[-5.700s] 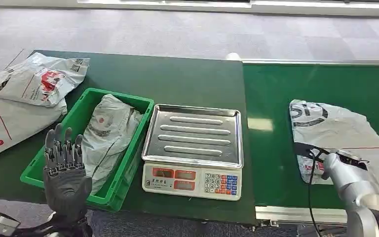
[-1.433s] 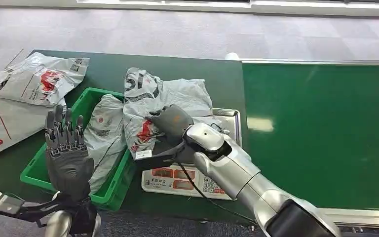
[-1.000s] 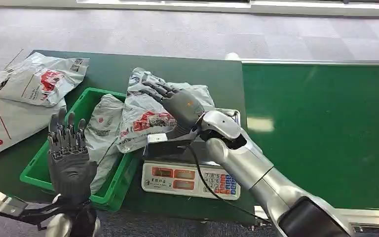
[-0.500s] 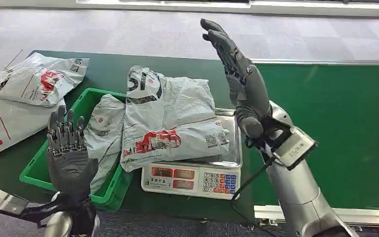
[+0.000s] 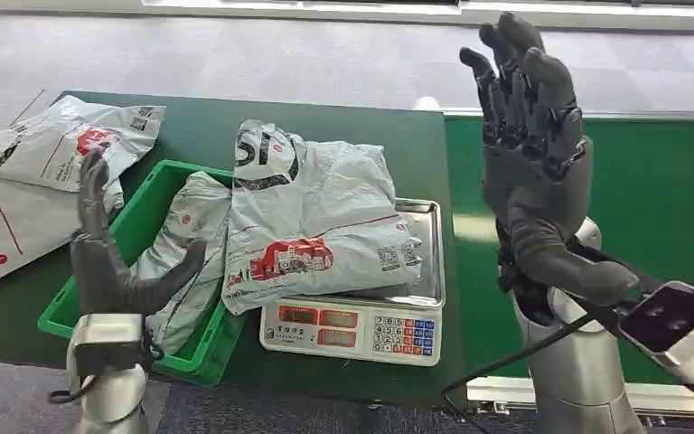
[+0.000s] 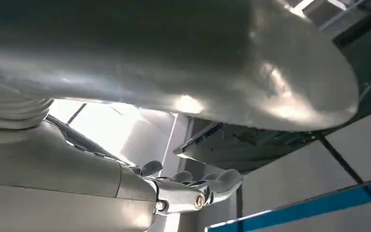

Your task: Moved the parcel from conveyor to table for the left to box.

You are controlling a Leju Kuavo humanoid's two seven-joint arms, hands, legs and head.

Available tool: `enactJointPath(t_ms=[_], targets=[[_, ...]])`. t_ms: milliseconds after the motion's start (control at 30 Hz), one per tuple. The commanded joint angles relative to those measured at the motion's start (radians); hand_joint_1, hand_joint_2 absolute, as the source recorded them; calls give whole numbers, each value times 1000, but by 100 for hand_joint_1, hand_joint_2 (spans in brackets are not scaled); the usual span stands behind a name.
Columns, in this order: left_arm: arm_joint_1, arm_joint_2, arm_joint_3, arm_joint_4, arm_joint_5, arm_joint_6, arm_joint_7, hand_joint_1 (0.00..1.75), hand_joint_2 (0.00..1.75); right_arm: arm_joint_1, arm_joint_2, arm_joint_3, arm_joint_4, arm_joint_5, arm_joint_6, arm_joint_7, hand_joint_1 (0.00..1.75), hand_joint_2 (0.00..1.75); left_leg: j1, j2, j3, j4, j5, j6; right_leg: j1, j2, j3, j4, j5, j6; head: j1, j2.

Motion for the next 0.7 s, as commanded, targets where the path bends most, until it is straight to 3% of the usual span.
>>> enactJointPath(t_ms=[33, 167, 333, 500, 633, 700], targets=[[-664, 72, -508, 1036, -517, -67, 156, 0, 175, -72, 44, 60, 70, 57, -34, 2, 0, 175, -1, -14, -2, -1, 7, 0, 0, -15, 3, 0, 1, -1, 0, 0], [-697, 27, -642, 1273, -600, -42, 136, 0, 175, -50, 27, 82, 45, 41, -48, 2, 0, 175, -1, -5, -1, -4, 10, 0, 0, -6, 2, -4, 9, -1, 0, 0], [-634, 2, -743, 1358, -659, -3, 159, 0, 175, -75, 23, 98, 76, 55, -71, 2, 0, 175, -2, 7, 1, -2, 7, -1, -2, 7, 0, -1, 10, 0, 0, 0], [-622, -9, -775, 1385, -657, -29, 132, 0, 175, -58, 4, 95, 63, 71, -85, 2, 0, 175, -1, 6, 0, -3, 7, -1, -1, 7, 0, -2, 9, -1, 0, 0], [-618, -16, -776, 1420, -602, -184, -6, 0, 175, -56, -3, 86, 60, 66, -83, 2, 0, 175, -1, 2, 5, -4, 6, 1, -1, 3, 7, -2, 6, 1, 0, 0], [-618, -16, -776, 1420, -602, -184, -6, 0, 175, -56, -3, 86, 60, 66, -83, 2, 0, 175, -1, 3, 9, -4, 4, 1, -1, 4, 11, -2, 5, 1, 0, 0]])
